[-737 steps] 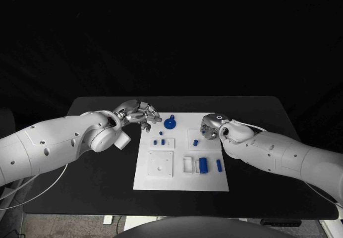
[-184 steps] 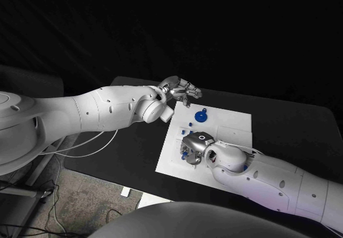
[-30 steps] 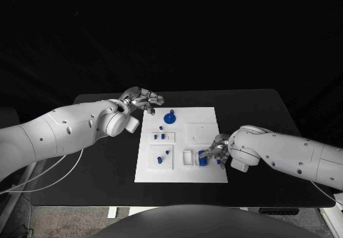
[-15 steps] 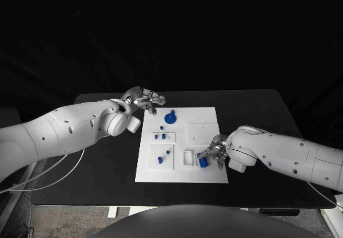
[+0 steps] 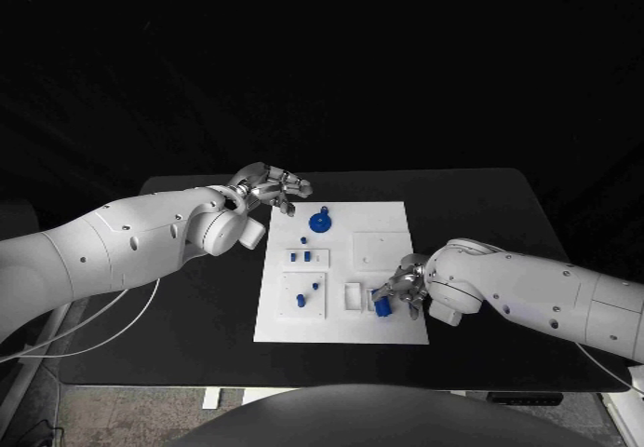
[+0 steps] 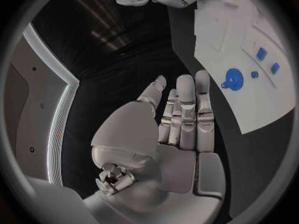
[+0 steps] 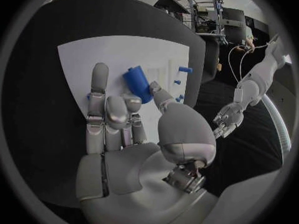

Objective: Assemble the parts on the task board

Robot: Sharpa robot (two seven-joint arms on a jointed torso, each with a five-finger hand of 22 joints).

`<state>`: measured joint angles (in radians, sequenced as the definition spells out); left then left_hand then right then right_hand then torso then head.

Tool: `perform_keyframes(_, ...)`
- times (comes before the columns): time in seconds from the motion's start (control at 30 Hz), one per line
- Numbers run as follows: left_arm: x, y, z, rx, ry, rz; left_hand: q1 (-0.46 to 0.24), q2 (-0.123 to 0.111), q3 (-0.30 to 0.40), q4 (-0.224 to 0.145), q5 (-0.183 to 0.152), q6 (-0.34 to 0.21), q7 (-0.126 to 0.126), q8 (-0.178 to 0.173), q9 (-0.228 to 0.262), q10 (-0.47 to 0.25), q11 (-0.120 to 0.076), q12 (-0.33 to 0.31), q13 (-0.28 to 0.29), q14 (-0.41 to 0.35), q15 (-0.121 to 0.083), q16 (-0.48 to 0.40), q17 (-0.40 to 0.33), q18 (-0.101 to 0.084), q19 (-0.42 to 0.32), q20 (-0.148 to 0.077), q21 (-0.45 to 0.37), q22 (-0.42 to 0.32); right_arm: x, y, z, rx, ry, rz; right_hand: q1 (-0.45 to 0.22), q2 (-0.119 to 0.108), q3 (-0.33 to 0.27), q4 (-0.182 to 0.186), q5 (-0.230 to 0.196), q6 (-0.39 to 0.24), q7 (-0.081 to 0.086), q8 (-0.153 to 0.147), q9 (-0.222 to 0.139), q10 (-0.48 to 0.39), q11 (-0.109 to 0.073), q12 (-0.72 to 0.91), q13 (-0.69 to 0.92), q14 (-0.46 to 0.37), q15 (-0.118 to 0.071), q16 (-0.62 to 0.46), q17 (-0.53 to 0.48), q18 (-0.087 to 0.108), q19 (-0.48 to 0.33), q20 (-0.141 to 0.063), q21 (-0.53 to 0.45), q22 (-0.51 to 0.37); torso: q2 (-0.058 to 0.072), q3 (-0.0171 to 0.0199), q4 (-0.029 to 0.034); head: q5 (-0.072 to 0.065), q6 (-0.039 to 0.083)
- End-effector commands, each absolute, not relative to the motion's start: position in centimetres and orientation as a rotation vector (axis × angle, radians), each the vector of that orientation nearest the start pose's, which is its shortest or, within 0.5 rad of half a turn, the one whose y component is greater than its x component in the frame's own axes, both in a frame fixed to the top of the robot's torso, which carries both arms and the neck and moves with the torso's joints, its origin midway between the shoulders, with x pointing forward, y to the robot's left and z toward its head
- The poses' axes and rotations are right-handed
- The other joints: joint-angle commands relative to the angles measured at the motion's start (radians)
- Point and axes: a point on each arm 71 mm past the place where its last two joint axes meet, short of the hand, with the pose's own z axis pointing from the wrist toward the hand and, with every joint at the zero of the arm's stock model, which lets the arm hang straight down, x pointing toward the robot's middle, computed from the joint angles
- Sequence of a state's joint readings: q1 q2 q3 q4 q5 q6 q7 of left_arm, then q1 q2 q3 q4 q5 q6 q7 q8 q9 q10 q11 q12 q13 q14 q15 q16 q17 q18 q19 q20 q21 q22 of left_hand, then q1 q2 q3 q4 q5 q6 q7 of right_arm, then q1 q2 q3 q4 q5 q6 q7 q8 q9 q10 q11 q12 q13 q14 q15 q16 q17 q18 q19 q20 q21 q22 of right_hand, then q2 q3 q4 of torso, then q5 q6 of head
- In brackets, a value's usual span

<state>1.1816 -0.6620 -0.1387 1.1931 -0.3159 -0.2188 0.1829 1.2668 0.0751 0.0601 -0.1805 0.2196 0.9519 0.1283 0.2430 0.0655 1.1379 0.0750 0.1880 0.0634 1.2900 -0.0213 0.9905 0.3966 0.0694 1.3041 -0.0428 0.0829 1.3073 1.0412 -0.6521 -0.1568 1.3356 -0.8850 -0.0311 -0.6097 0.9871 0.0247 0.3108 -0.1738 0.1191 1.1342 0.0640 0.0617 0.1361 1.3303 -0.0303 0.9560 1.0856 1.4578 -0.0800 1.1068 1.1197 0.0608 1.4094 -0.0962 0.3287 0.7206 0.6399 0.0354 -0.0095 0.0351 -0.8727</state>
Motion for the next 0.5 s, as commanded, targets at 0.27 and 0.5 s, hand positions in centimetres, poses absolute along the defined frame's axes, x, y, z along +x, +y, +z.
perform_keyframes(0.27, 52.4, 20.6, -25.0, -0.891, 1.781, -1.212, -0.008, 0.002, 0.001, 0.006, -0.005, -0.005, -0.002, -0.002, 0.002, -0.007, 0.000, 0.006, 0.000, 0.000, 0.005, -0.004, 0.001, 0.012, 0.002, 0.004, -0.004, 0.010, 42.6, -19.0, -34.7, 0.552, 2.519, 0.345, -0.030, -0.006, -0.060, 0.049, 0.077, 0.045, -0.016, 0.002, 0.021, 0.020, -0.011, 0.016, 0.014, 0.002, -0.014, 0.005, 0.002, -0.004, -0.001, -0.012, 0.005, 0.000, 0.000, -0.0002, -0.0007, 0.007, 0.000)
perform_keyframes(0.5, 52.4, 20.6, -25.0, -0.891, 1.782, -1.213, -0.008, 0.002, 0.001, 0.006, -0.005, -0.005, -0.002, -0.002, 0.002, -0.007, 0.000, 0.006, 0.000, 0.000, 0.005, -0.004, 0.001, 0.012, 0.002, 0.004, -0.004, 0.010, 42.7, -18.8, -33.4, 0.560, 2.487, 0.393, -0.038, -0.011, -0.061, 0.062, 0.087, 0.061, -0.020, 0.002, 0.017, 0.024, -0.014, 0.013, 0.015, 0.002, -0.017, 0.003, 0.000, -0.007, 0.000, -0.015, 0.004, -0.001, 0.000, -0.0002, -0.0009, 0.009, 0.000)
